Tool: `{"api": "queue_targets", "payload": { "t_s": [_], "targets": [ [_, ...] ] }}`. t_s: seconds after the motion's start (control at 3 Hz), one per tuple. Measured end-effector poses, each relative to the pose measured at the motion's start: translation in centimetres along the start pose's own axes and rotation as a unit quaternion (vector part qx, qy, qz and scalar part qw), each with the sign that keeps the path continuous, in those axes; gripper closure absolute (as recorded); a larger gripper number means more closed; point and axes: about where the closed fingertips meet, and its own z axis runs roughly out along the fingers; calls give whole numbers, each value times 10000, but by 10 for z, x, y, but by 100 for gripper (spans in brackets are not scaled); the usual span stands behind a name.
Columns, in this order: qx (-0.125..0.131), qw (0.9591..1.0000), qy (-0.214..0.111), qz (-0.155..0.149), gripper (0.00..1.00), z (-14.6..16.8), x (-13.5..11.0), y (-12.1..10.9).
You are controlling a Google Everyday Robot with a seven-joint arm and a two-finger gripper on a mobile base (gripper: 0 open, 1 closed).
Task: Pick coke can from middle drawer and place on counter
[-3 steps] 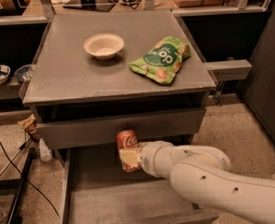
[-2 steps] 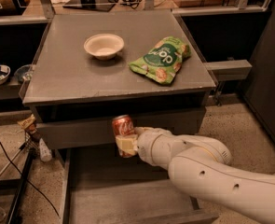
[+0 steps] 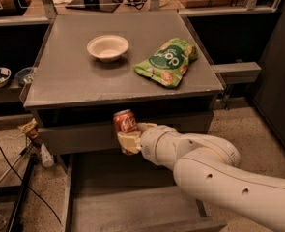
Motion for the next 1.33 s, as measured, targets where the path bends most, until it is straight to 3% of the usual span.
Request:
{"api": "queue_targets", "payload": {
  "t_s": [0.33, 0.67, 1.33],
  "targets": [
    [37, 9999, -157, -61, 100, -6, -10, 1],
    [132, 9978, -544, -369, 100, -24, -42, 8],
    [134, 9957, -754, -515, 100, -29, -60, 12]
  ]
}}
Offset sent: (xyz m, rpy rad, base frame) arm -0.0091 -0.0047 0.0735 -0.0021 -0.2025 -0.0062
